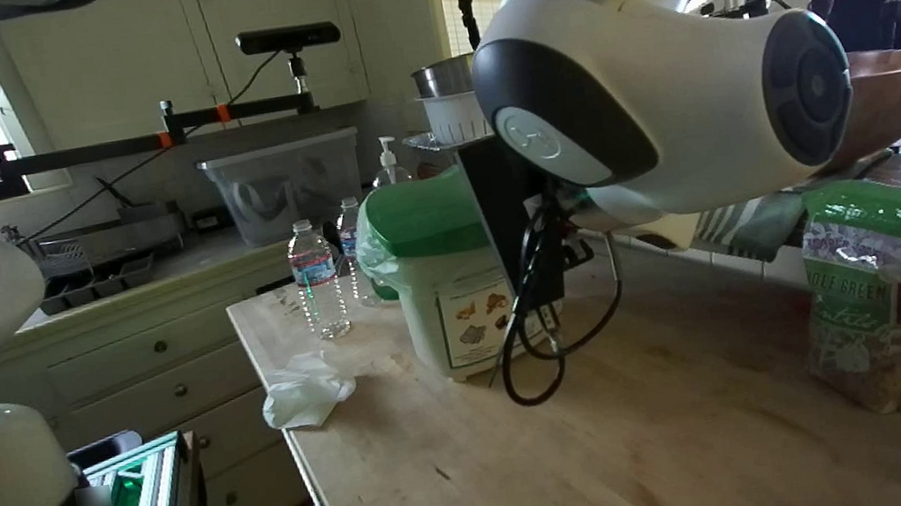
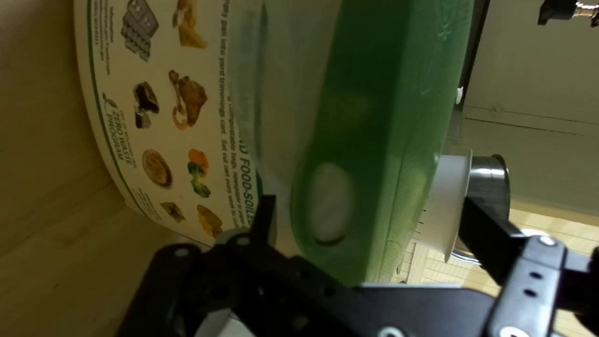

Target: Open the bin.

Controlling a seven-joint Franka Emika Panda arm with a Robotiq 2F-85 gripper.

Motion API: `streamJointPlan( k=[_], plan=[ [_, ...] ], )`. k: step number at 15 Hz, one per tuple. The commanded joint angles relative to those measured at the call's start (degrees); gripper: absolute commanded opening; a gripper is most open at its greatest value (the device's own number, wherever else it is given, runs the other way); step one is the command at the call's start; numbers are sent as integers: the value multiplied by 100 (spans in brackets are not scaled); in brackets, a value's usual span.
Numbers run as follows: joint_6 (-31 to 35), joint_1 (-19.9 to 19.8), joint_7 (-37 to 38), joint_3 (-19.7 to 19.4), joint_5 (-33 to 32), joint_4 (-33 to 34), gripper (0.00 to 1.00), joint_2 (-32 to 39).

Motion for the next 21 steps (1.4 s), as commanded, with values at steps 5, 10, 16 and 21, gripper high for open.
streamJointPlan(
  k=[5, 10, 16, 21],
  plan=[
    [26, 18, 269, 27, 108, -72, 100, -42],
    [-8, 13, 272, 37, 112, -92, 100, -94],
    [-72, 10, 263, 52, 117, -102, 100, -136],
    [-70, -2, 252, 35, 102, -131, 100, -210]
  ],
)
